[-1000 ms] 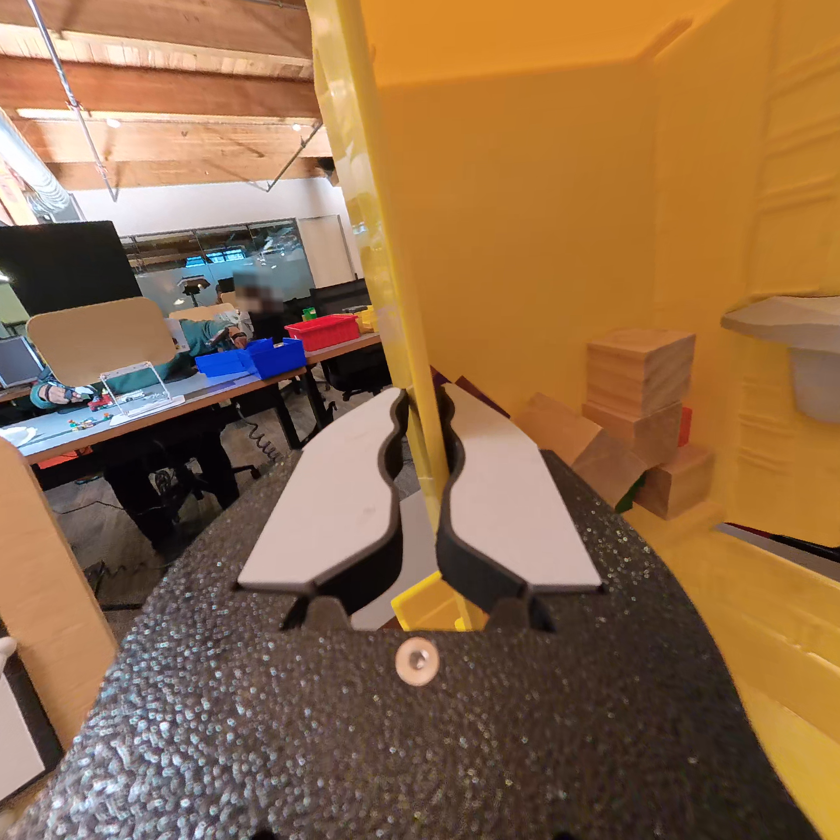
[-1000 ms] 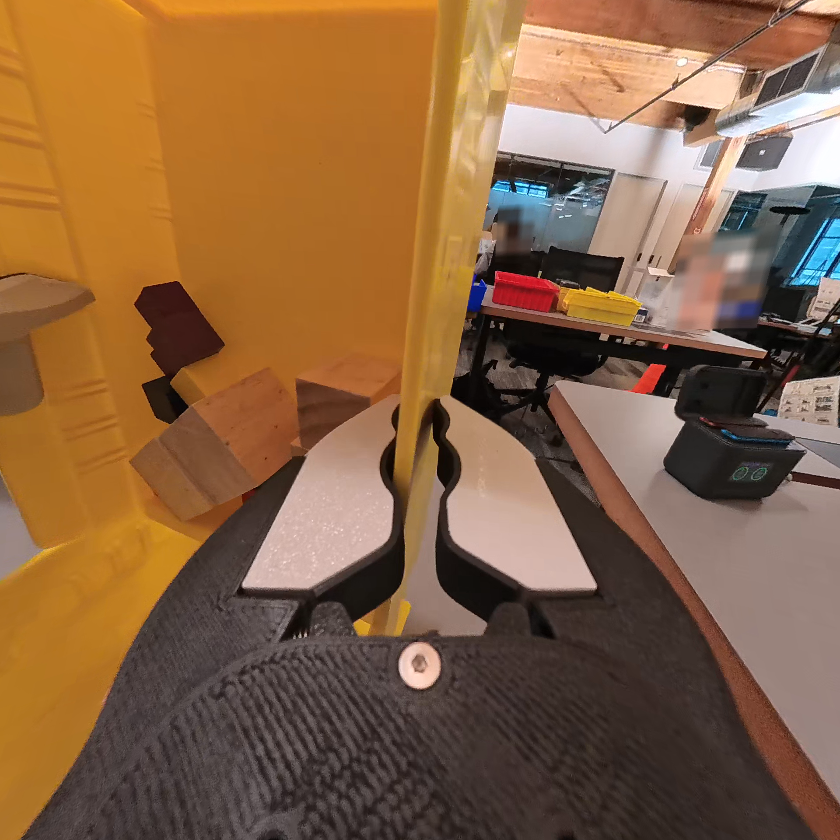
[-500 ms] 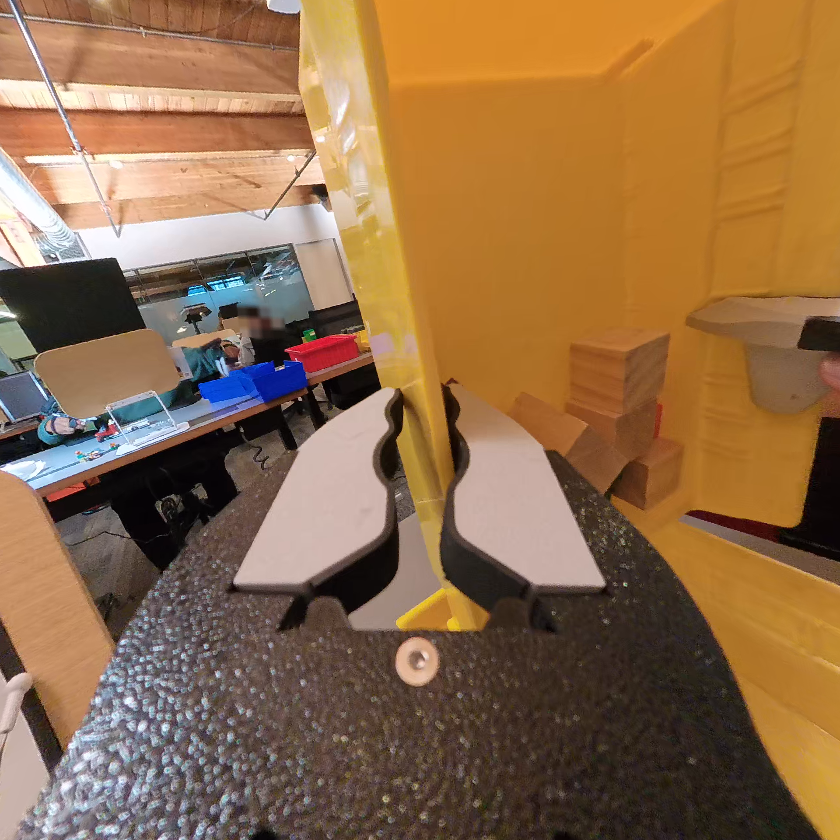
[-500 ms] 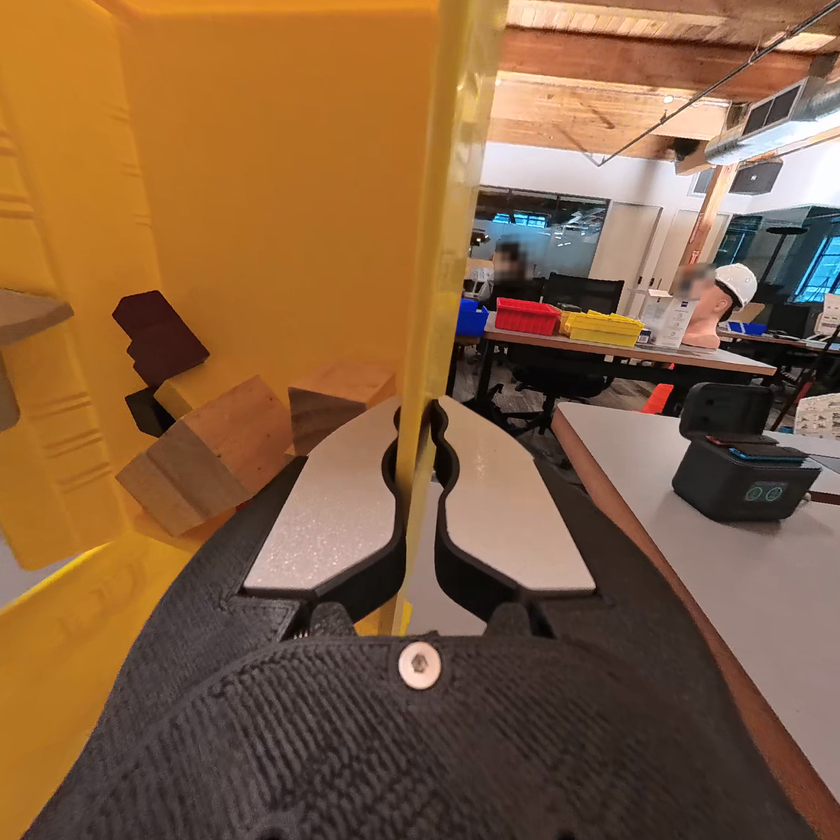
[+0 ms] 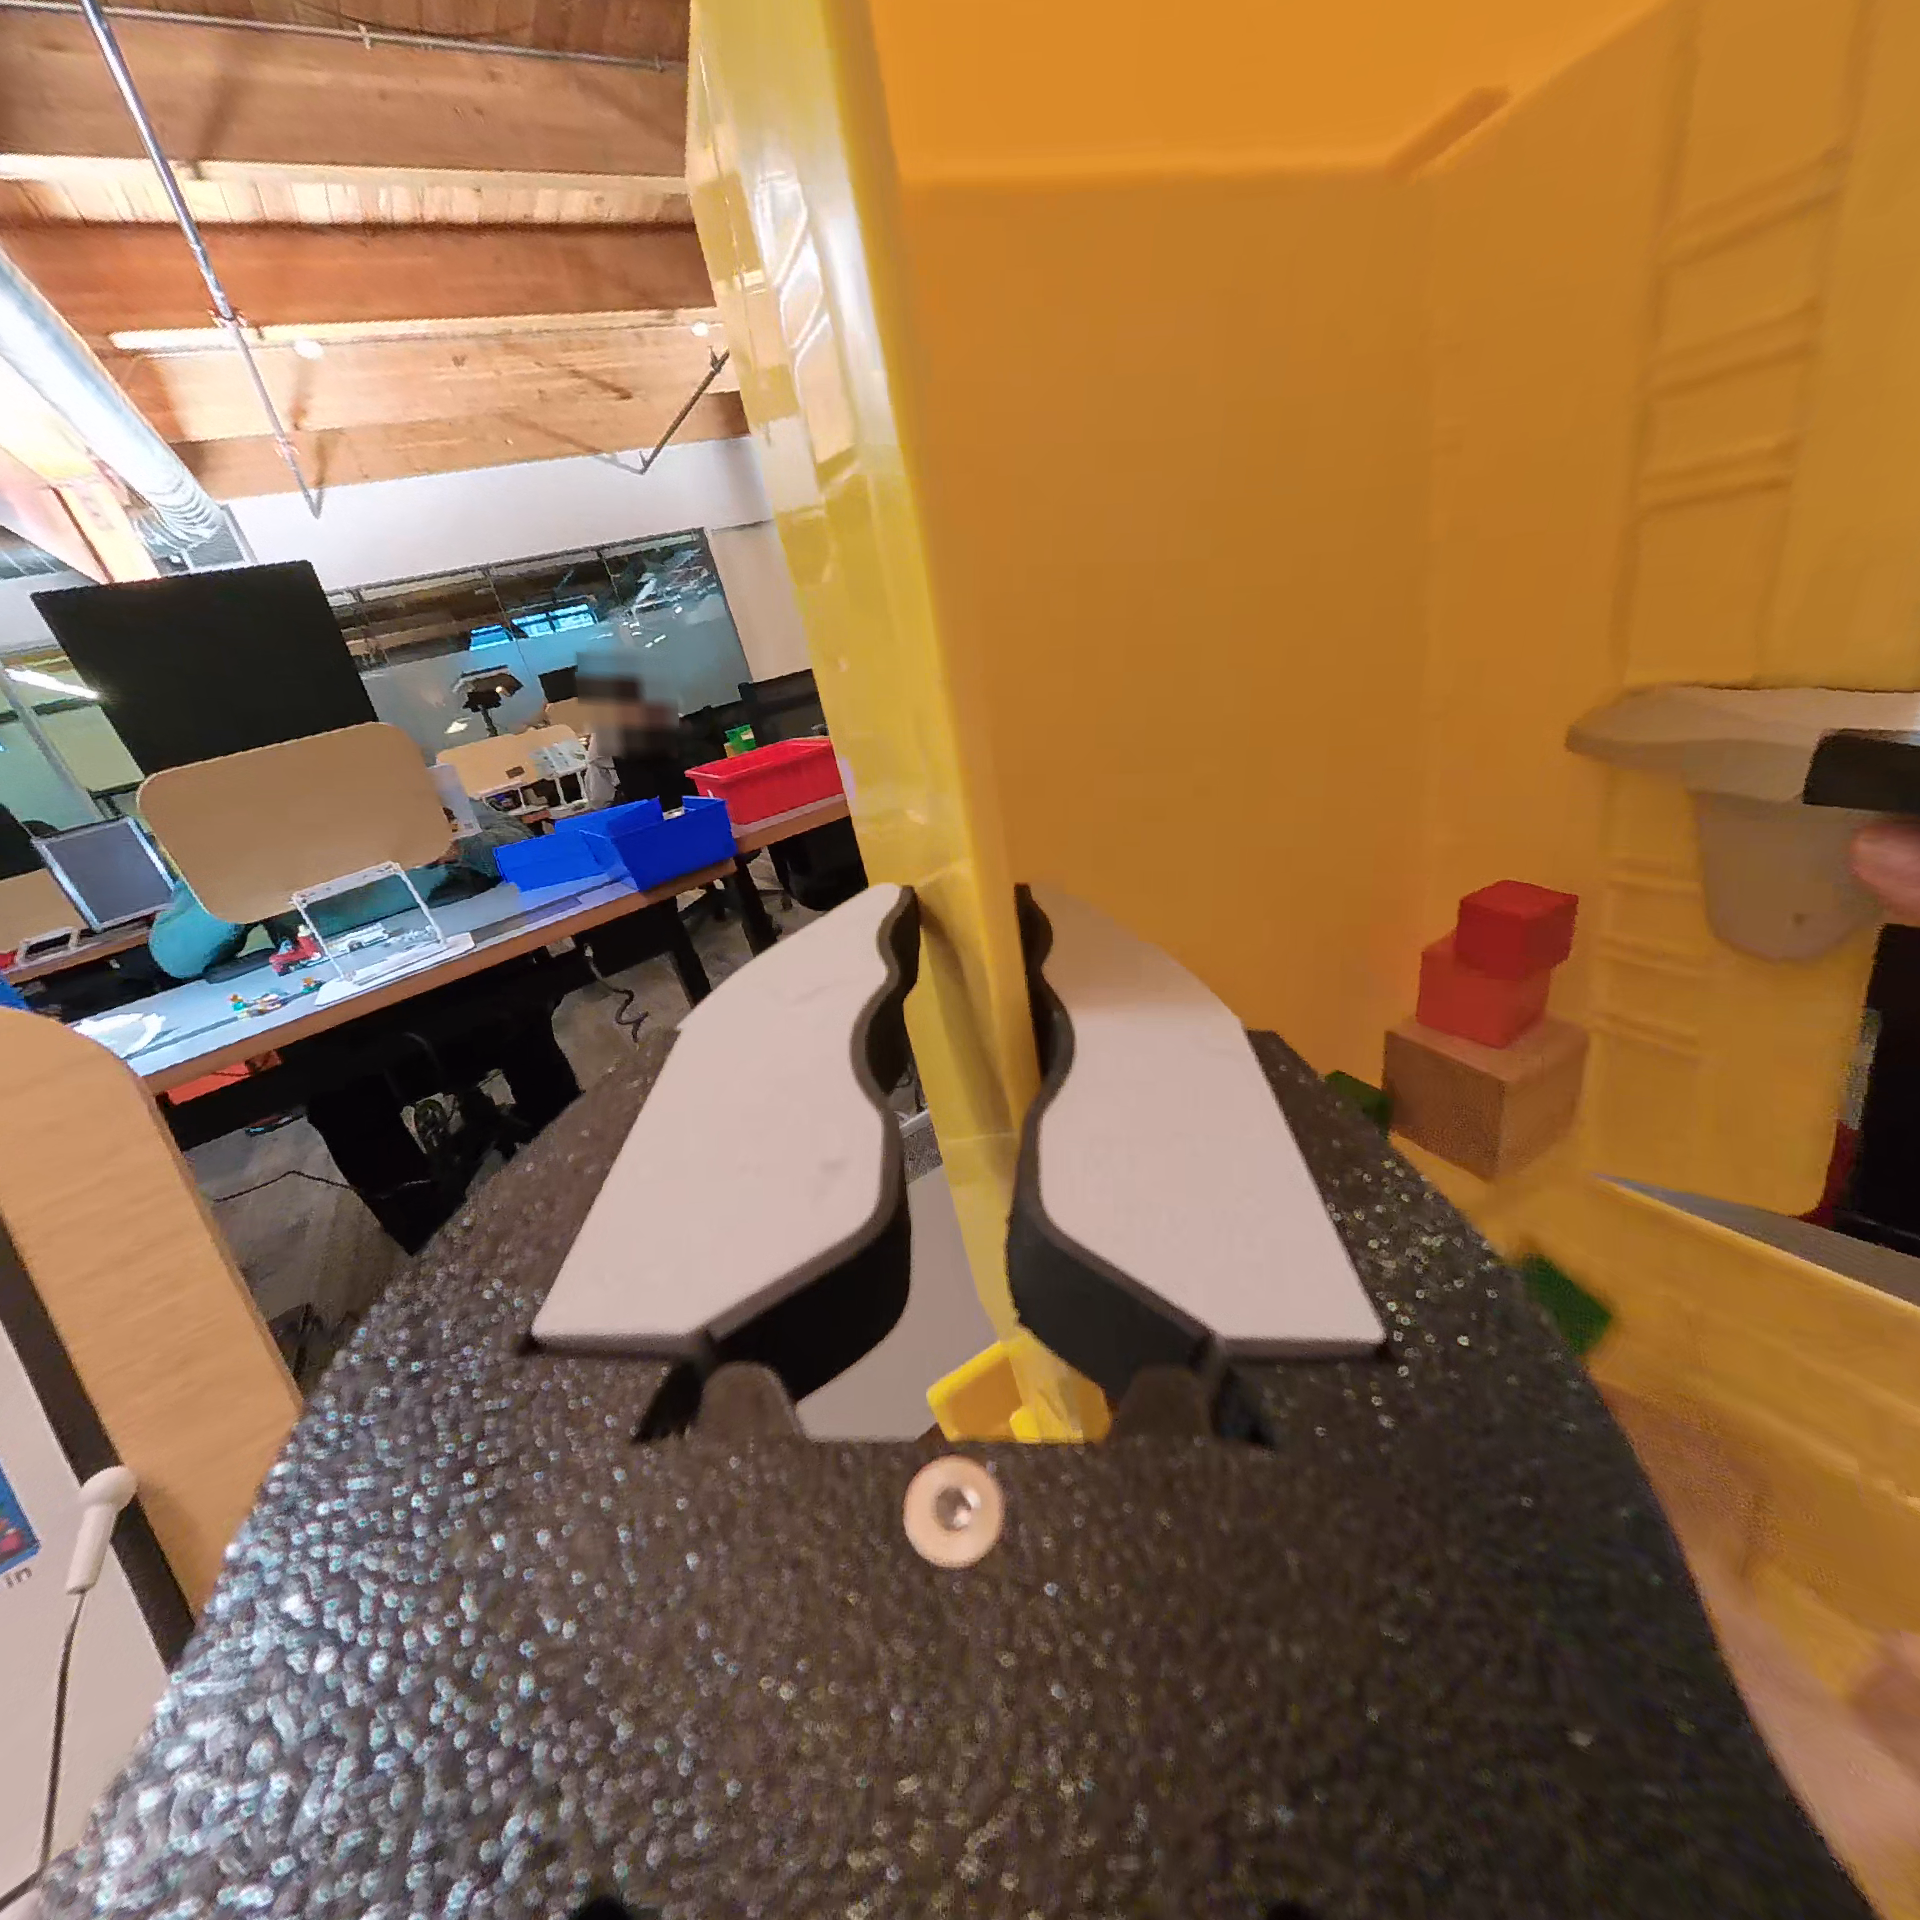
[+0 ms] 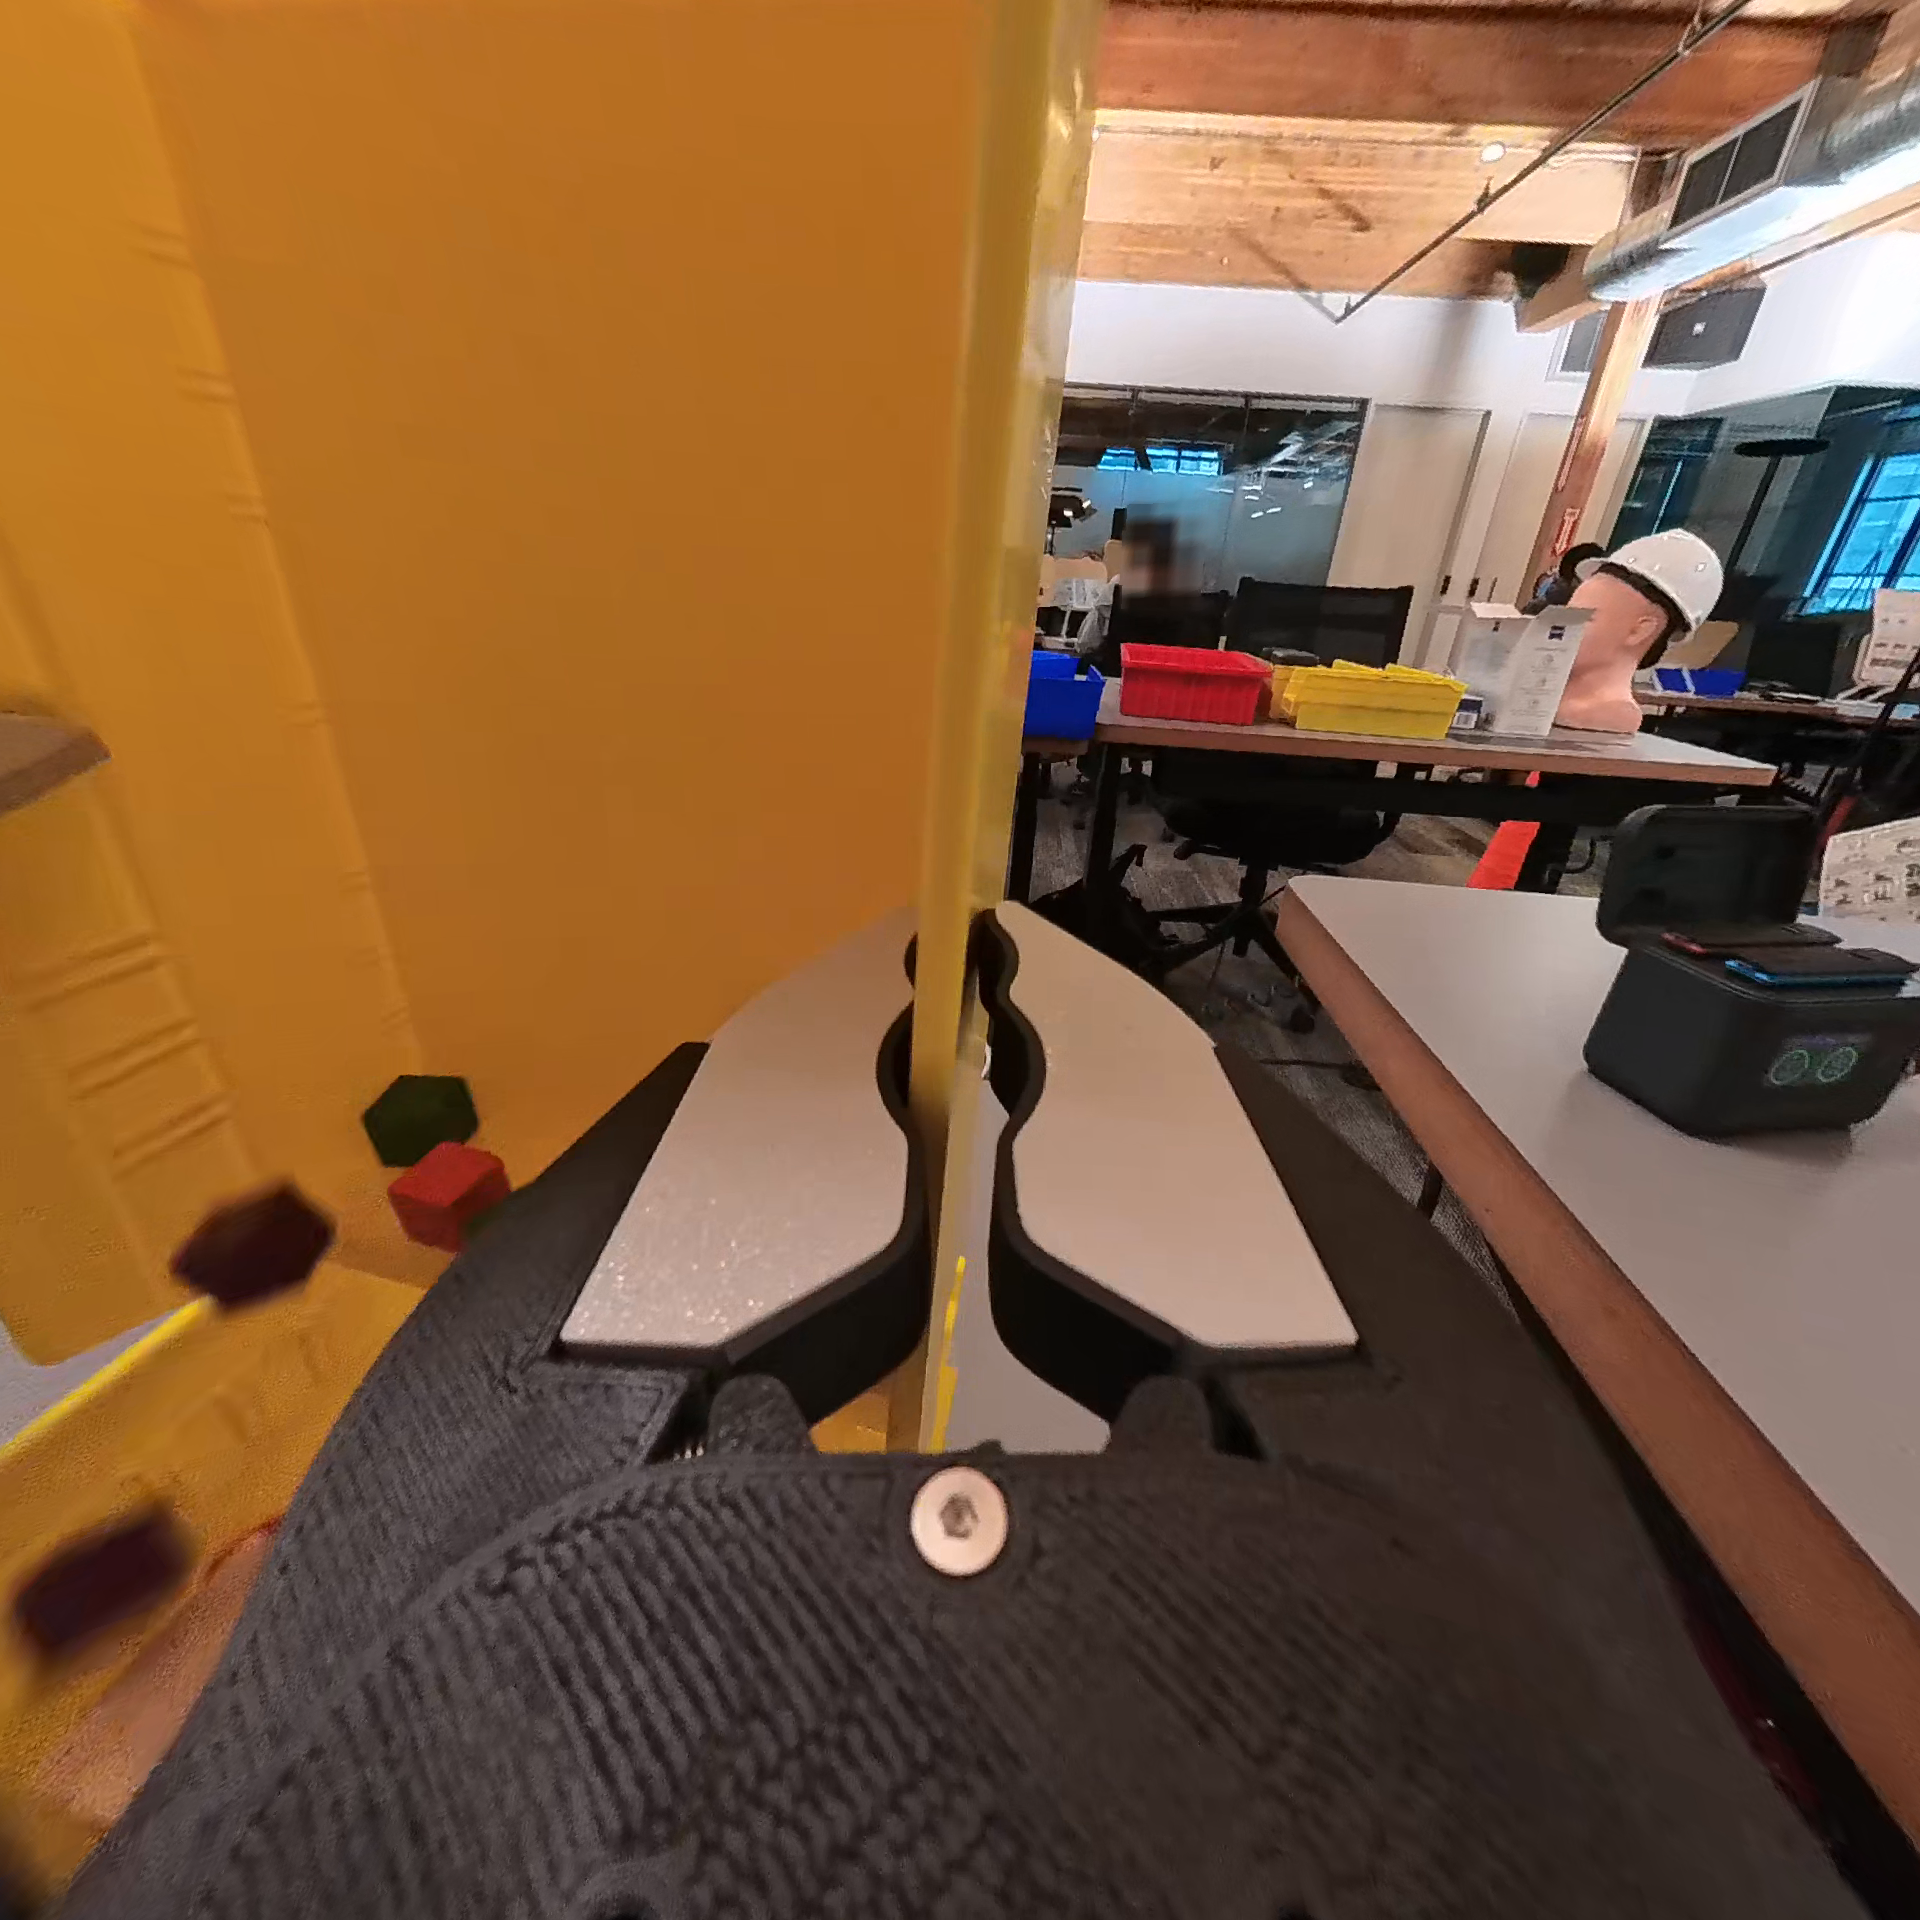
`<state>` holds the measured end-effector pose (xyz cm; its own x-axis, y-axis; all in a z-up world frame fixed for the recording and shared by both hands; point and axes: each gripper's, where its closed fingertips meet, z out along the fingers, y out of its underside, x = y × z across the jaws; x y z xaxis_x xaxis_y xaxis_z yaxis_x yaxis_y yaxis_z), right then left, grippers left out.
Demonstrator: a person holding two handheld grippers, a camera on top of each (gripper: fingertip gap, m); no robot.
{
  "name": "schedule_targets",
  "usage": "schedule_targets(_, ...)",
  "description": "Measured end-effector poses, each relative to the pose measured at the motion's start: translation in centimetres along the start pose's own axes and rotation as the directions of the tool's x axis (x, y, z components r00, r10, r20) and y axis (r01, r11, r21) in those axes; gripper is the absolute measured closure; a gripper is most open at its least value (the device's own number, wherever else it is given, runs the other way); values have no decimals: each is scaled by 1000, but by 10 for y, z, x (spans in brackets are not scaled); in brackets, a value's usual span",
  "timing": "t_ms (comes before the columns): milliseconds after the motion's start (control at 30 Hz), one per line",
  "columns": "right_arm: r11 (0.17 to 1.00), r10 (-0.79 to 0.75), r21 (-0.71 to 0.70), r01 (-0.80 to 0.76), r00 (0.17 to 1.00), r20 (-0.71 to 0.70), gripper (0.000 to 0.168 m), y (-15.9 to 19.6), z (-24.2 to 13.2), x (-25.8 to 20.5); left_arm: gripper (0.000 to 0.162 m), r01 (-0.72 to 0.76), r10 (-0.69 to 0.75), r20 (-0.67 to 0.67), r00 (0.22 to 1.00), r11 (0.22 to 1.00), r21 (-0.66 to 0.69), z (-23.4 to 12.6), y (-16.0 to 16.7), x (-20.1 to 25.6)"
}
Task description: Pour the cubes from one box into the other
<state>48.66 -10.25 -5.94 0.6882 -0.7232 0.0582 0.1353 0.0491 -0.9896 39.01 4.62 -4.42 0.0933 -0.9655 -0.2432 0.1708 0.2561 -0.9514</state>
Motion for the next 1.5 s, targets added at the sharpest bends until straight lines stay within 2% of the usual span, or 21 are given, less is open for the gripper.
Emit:
schedule_targets(333,1000,-5,29,4,1000,18,163,-5,-1,-1,145,8,-8,-5,1000,1000,29,-3,-7,0)
schedule_targets(600,985,9,172,-14,999,31,163,-27,-10,-5,144,-39,37,14,999,992,124,-14,-30,0)
schedule_targets(767,982,13,187,-19,999,34,163,-32,-10,-6,144,-44,44,7,999,988,146,-16,-40,0)
schedule_targets(1067,977,-12,214,4,999,38,163,-39,-12,-8,143,-24,25,-2,1000,987,157,-18,-39,-1)
schedule_targets(1500,959,-23,281,16,1000,20,163,-48,-20,-11,142,-78,80,1,997,977,200,-27,-52,1)
